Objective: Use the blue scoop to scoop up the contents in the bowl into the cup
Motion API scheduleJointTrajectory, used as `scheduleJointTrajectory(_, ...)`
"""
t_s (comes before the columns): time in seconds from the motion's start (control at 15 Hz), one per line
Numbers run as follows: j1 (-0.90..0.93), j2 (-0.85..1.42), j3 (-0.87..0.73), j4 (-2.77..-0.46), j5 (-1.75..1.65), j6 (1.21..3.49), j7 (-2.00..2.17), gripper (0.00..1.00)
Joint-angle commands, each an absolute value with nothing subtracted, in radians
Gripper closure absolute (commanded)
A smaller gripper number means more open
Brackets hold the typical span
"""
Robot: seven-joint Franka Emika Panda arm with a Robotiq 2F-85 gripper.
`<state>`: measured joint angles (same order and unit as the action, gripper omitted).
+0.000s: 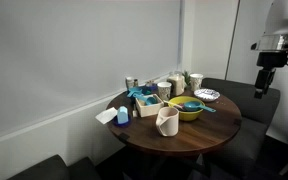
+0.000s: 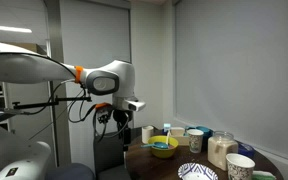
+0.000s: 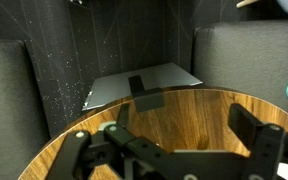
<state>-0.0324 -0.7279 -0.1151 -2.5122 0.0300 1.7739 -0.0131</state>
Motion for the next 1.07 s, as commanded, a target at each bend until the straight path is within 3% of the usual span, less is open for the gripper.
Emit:
scheduleJointTrajectory(0.0,-0.048,-0.726,-0.104,-2.51,0.038,1.771,-0.021,0.0)
scheduleJointTrajectory(0.67,-0.048,-0.726,-0.104,-2.51,0.038,1.771,-0.021,0.0)
scheduleJointTrajectory(1.0,0.015,-0.644,-0.179,-2.47,0.205,1.865,-0.155,0.0)
